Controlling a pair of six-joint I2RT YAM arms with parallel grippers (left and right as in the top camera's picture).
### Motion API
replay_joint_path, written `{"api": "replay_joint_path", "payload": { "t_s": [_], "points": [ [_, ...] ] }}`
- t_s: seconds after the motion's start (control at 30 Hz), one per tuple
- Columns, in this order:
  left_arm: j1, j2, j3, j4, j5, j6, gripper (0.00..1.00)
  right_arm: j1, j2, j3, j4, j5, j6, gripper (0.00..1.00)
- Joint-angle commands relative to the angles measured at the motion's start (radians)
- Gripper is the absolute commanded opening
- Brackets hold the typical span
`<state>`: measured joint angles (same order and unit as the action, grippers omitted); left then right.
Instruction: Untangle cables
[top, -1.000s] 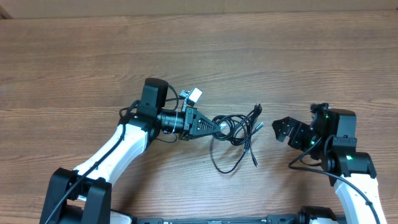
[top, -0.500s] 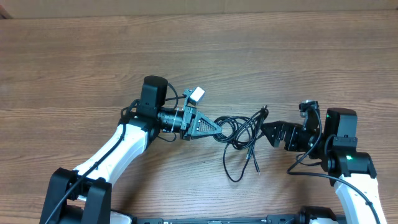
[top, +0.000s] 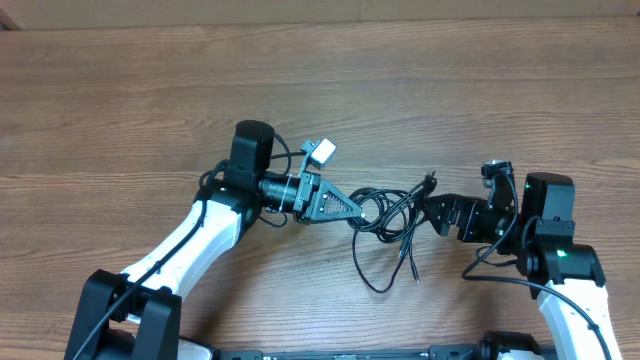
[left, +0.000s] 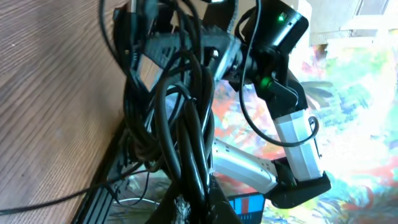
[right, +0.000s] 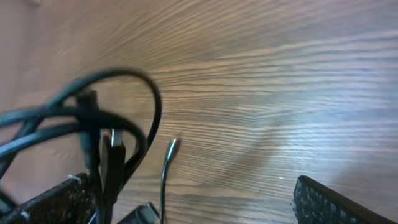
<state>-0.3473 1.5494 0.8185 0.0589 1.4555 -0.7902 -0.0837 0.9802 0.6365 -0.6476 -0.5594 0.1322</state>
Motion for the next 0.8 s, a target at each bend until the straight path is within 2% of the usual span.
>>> {"api": "replay_joint_path", "payload": {
  "t_s": [0.0, 0.1, 0.27, 0.37, 0.47, 0.57, 0.7, 0.73, 0.77],
  "points": [
    [-0.007, -0.02, 0.019, 0.007, 0.068, 0.001, 0.04, -0.003, -0.003, 0.025, 0.003, 0.068, 0.055, 1.0],
    [-0.007, -0.02, 0.019, 0.007, 0.068, 0.001, 0.04, -0.003, -0.003, 0.025, 0.007, 0.034, 0.052, 1.0],
    [-0.013, -0.02, 0.019, 0.006, 0.043, 0.0, 0.04, -0.002, -0.003, 0.025, 0.042, -0.175, -0.055, 1.0],
    [-0.035, -0.02, 0.019, 0.006, 0.015, 0.0, 0.04, -0.003, -0.003, 0.025, 0.04, -0.137, -0.052, 1.0],
    [-0.045, -0.02, 0.019, 0.011, 0.016, 0.0, 0.04, -0.003, -0.002, 0.025, 0.006, 0.019, 0.01, 1.0],
    [-0.045, -0.02, 0.019, 0.048, 0.019, -0.013, 0.04, -0.003, -0.002, 0.025, -0.019, 0.099, 0.047, 0.95],
    [-0.042, -0.02, 0.019, 0.124, -0.016, -0.032, 0.04, -0.003, -0.002, 0.025, -0.022, 0.096, 0.047, 0.75],
    [-0.036, -0.02, 0.019, 0.135, -0.051, -0.05, 0.04, -0.003, -0.002, 0.025, -0.025, 0.096, 0.046, 0.7],
    [-0.026, -0.02, 0.019, 0.152, -0.089, -0.064, 0.04, -0.003, -0.002, 0.025, -0.029, 0.096, 0.042, 0.59]
  ]
}}
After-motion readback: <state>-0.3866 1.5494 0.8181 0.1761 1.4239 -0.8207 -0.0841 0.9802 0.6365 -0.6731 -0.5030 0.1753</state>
